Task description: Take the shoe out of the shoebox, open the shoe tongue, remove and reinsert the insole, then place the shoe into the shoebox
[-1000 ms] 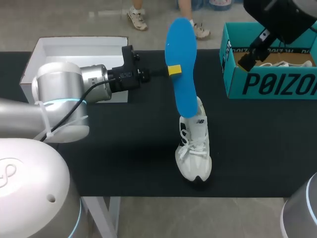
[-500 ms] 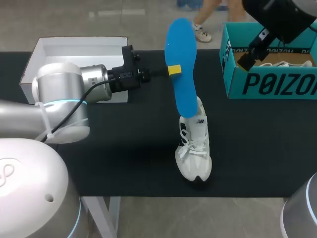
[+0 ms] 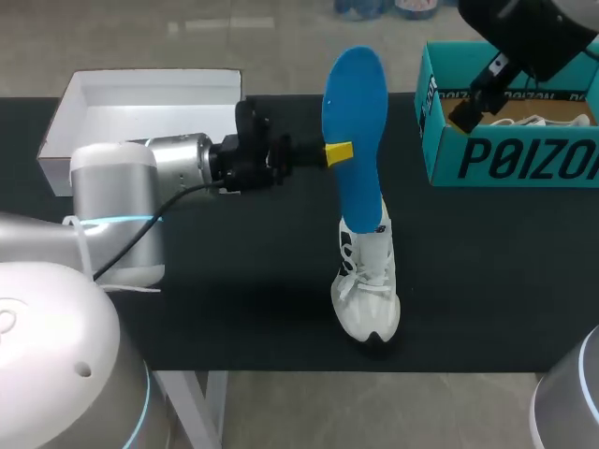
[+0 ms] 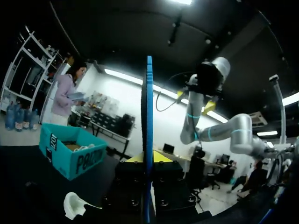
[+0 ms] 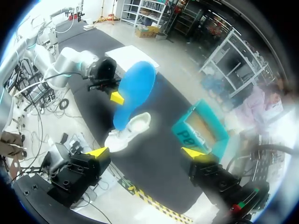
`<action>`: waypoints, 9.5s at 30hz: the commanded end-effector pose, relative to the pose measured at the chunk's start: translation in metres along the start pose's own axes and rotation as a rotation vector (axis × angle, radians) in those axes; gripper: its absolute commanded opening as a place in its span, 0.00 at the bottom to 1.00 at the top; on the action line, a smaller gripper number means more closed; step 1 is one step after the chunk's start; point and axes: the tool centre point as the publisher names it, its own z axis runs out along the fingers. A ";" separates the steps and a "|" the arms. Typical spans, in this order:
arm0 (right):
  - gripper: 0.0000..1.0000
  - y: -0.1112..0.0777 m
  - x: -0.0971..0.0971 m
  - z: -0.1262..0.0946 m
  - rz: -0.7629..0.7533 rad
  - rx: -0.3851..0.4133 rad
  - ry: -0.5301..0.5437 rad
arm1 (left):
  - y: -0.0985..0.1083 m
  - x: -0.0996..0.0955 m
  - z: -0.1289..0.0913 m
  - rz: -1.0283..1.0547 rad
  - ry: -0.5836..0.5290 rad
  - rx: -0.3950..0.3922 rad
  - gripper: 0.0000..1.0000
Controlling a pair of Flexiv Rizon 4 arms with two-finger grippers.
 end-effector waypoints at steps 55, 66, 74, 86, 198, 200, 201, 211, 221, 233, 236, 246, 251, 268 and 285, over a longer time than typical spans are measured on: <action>1.00 0.002 -0.001 0.000 0.000 0.005 0.002 | -0.014 0.087 -0.016 1.044 0.236 -0.425 0.00; 1.00 0.002 -0.001 0.000 0.000 0.005 0.002 | -0.014 0.087 -0.016 1.044 0.236 -0.425 0.00; 1.00 0.002 -0.001 0.000 0.000 0.005 0.002 | -0.034 0.071 -0.018 1.125 0.214 -0.482 0.00; 1.00 0.002 -0.001 0.000 0.000 0.005 0.002 | -0.058 0.019 -0.041 1.936 0.238 -0.684 0.00; 1.00 -0.004 -0.010 0.052 0.155 -0.196 0.538 | -0.034 -0.057 0.001 2.240 0.314 -0.234 0.00; 1.00 -0.001 -0.005 0.058 0.177 -0.203 0.582 | -0.034 -0.057 0.001 2.240 0.314 -0.234 0.00; 1.00 0.000 -0.003 0.061 0.195 -0.221 0.611 | -0.034 -0.057 0.001 2.240 0.314 -0.234 0.00; 1.00 0.017 0.018 0.097 0.292 -0.316 0.825 | -0.034 -0.057 0.001 2.240 0.314 -0.234 0.00; 1.00 0.041 0.037 0.127 0.283 -0.366 0.972 | -0.034 -0.057 0.001 2.240 0.314 -0.234 0.00; 1.00 0.065 0.044 0.149 0.259 -0.379 1.016 | -0.034 -0.057 0.001 2.240 0.314 -0.234 0.00; 1.00 0.069 0.042 0.152 0.250 -0.382 1.017 | -0.034 -0.057 0.001 2.240 0.314 -0.234 0.00; 1.00 0.073 0.040 0.157 0.251 -0.393 1.021 | -0.034 -0.057 0.001 2.240 0.314 -0.234 0.00; 1.00 0.076 0.048 0.162 0.252 -0.388 1.033 | -0.034 -0.057 0.001 2.240 0.314 -0.234 0.00; 0.69 0.080 0.048 0.176 0.269 -0.365 1.039 | -0.034 -0.057 0.001 2.240 0.314 -0.234 0.00; 0.00 0.086 0.046 0.179 0.273 -0.377 1.043 | -0.034 -0.057 0.001 2.240 0.314 -0.234 0.00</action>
